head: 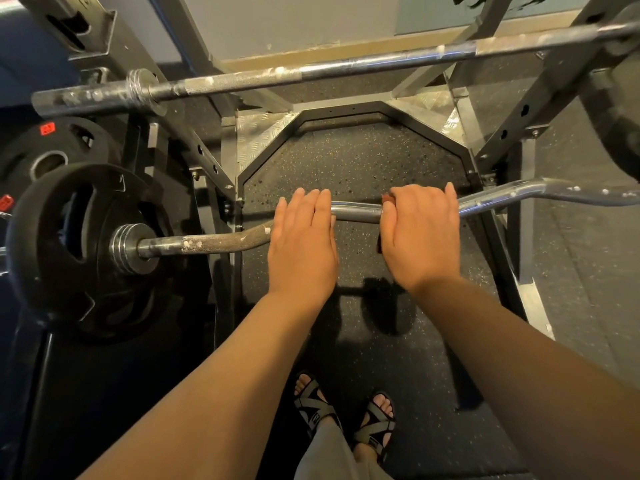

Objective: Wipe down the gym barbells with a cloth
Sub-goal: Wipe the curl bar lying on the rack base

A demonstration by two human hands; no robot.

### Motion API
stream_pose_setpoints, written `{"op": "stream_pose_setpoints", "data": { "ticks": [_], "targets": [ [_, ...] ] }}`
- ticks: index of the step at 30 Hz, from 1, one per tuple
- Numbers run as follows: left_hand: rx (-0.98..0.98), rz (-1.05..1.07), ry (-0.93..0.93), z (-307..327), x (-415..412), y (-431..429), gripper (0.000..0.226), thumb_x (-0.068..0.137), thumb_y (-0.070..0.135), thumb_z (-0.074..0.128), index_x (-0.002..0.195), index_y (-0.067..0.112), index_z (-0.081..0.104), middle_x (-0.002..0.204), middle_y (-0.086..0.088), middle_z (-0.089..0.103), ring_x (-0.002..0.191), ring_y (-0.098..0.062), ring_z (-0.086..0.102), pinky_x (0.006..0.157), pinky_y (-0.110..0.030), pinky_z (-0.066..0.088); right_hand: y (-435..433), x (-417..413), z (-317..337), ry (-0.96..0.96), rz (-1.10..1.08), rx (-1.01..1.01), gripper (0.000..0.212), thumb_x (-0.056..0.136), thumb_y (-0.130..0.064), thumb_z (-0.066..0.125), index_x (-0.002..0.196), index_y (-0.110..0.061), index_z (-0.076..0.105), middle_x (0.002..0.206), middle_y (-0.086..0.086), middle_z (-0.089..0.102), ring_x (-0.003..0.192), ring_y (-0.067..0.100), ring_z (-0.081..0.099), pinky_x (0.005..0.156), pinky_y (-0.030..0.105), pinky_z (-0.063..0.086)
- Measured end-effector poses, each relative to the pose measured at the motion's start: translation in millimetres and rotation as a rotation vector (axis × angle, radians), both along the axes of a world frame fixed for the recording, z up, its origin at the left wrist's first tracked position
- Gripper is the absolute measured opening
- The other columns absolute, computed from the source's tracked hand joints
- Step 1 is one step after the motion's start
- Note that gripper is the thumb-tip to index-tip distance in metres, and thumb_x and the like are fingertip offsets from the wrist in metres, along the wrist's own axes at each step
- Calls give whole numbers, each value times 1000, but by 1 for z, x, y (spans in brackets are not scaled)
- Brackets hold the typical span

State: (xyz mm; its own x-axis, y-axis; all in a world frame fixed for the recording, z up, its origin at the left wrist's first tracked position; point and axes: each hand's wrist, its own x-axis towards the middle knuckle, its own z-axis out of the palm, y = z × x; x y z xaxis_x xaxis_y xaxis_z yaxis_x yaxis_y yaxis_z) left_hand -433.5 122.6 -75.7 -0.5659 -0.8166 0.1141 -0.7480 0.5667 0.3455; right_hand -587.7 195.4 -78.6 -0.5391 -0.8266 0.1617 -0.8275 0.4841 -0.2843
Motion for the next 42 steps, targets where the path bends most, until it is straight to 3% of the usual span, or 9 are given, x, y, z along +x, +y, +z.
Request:
{"op": "stream_pose_setpoints", "data": {
  "ticks": [7,10,13,18,21,24,27,32,42],
  "targets": [
    [-12,-4,4,1,1,0,46,108,21,35,152,11,42,153,-7,46,151,-26,29,128,-45,9,10,36,-11,-1,129,17,57,106,-39,30,153,-8,35,153,10,39,149,33,28,127,52,9],
    [-9,1,-5,1,0,1,46,108,21,36,152,11,41,153,-6,46,151,-26,28,128,-45,7,4,7,0,45,171,97,37,107,-40,32,127,-18,54,121,3,56,113,27,50,104,42,38],
    [-6,20,-3,0,-3,1,44,108,21,37,151,11,43,151,-6,48,150,-26,30,128,-46,8,-24,6,7,136,114,201,25,104,-37,38,99,-20,57,98,3,59,89,26,50,77,40,35],
    [-9,34,-4,2,-5,2,43,108,21,38,149,11,44,149,-5,49,150,-26,30,128,-46,8,0,29,-6,-33,65,10,44,107,-35,30,138,-11,51,136,9,53,132,31,45,121,52,24],
    [-9,39,4,3,-6,3,44,108,21,38,150,11,44,151,-5,48,150,-25,30,128,-46,7,20,28,-13,-2,169,15,58,106,-37,35,154,-6,34,154,13,39,147,35,30,125,54,17],
    [-16,35,2,2,-5,4,45,107,20,39,150,10,43,151,-7,48,150,-26,31,128,-46,7,-3,11,-1,23,160,55,41,105,-40,33,120,-12,59,115,8,60,109,31,53,101,44,41],
    [-24,21,-9,0,-4,3,45,107,19,39,151,10,42,151,-7,47,150,-27,31,128,-46,8,-30,7,10,73,65,63,37,102,-35,32,84,-16,58,84,6,62,75,27,47,69,41,38],
    [-16,19,-26,2,-4,3,48,107,23,35,153,10,39,153,-7,46,151,-26,29,128,-46,7,1,24,0,0,119,15,39,106,-39,35,125,-15,58,121,4,58,117,28,50,111,47,36],
    [9,-8,-4,6,3,3,50,108,21,36,157,12,34,161,-7,37,153,-24,24,128,-41,2,3,33,1,-122,-85,20,40,108,-37,35,134,-10,49,136,8,50,144,32,32,127,53,9]
  ]
}}
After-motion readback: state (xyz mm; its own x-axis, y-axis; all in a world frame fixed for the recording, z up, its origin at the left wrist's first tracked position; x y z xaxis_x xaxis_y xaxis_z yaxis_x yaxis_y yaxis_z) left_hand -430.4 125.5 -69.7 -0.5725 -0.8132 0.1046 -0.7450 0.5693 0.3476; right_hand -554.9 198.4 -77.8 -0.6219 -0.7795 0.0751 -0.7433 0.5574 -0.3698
